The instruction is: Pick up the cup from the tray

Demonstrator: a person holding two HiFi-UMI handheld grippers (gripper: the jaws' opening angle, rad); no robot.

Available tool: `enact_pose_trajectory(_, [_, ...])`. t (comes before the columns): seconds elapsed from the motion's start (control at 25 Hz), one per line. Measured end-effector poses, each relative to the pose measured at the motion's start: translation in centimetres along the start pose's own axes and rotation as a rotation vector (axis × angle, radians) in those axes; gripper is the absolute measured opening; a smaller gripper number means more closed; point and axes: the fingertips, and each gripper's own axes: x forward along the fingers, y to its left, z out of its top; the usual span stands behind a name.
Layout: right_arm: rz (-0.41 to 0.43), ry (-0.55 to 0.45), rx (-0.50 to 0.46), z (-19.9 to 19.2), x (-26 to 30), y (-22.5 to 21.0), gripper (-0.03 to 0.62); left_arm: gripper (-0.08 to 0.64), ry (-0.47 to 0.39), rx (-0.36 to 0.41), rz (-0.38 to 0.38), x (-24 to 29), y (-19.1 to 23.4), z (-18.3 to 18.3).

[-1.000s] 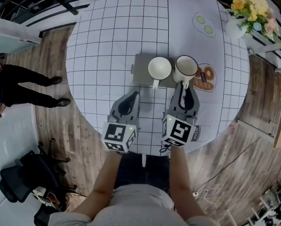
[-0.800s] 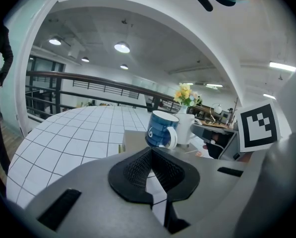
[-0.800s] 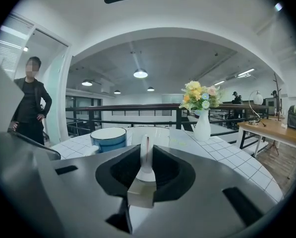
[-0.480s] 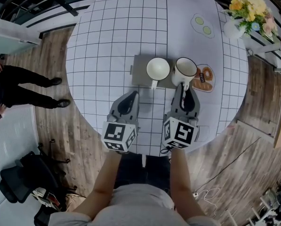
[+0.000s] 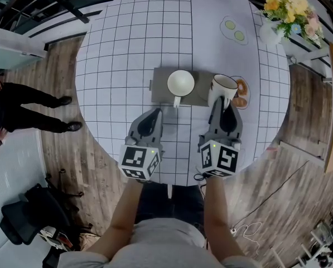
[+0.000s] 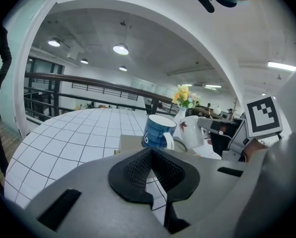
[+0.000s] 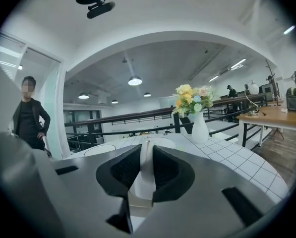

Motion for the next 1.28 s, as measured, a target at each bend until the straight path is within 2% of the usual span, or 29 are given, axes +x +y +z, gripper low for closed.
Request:
enact_pose_trajectory(0.2, [-0.038,-0.036,0.037,1.5,-0.4,-2.5,0.052,0.005,-0.001,0.004,-0.004,0.4,-0.4,0.2])
enact_pose_trajectory(0.36, [-0.083,-0.049,0.031,1.8,-0.1,-5.4,0.052,0.005,-0.003,0.011,-0.012,0.8,-0.8,0.4])
enact_pose_trajectory(0.76, [-0.157,0.032,0.056,-2.1,2.6,-12.8,0.052,0.005,-0.005,0.017,0.003,1.9,-0.9,0.7])
enact_pose_trajectory(1.08, [-0.151,0.065,0.045,-5.2,5.1,-14.5,0.052,0.005,0.003,0.026,0.015,2.3,-1.1,0.4])
enact_pose_trajectory(1.28, [-0.142,0.018,0.045,-5.8,4.5,-14.4,0.052,0.006,0.008,0.026,0.023,2.5,-1.2,0.1])
